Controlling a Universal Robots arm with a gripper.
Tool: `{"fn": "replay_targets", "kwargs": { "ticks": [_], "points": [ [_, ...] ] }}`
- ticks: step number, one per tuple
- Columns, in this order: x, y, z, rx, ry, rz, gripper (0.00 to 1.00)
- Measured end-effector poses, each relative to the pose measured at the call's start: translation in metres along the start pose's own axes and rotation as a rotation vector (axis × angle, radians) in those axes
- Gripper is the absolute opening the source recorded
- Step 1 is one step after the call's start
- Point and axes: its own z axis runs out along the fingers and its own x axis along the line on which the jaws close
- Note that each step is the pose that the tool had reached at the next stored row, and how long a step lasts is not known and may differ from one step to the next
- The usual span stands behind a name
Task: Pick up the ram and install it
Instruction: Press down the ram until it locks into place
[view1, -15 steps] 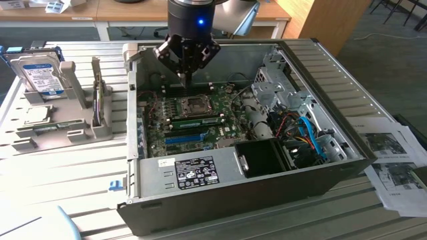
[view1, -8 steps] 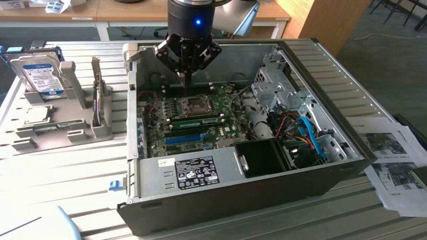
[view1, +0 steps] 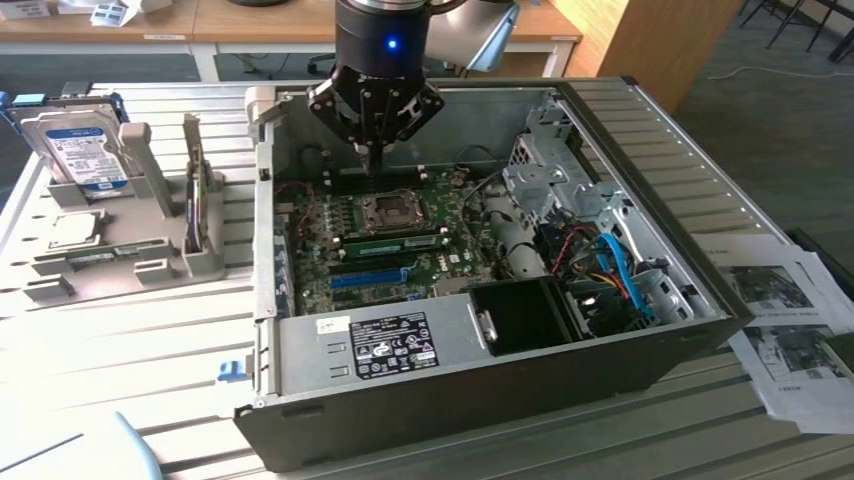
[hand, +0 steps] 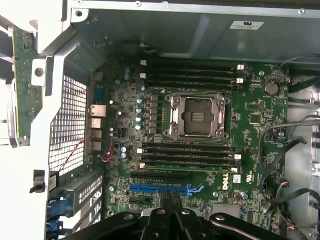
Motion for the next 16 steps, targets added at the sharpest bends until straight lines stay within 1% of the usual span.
{"fn": "replay_targets", "kwargs": {
  "ticks": [8, 12, 16],
  "points": [
    [-0.001, -0.0001, 0.0, 0.0, 0.0, 0.0, 0.09],
    [-0.009, -0.0002, 0.0, -0.0001, 0.0, 0.001, 0.09],
    [-0.021, -0.0006, -0.0004, -0.0001, 0.0005, 0.002, 0.09]
  ]
}}
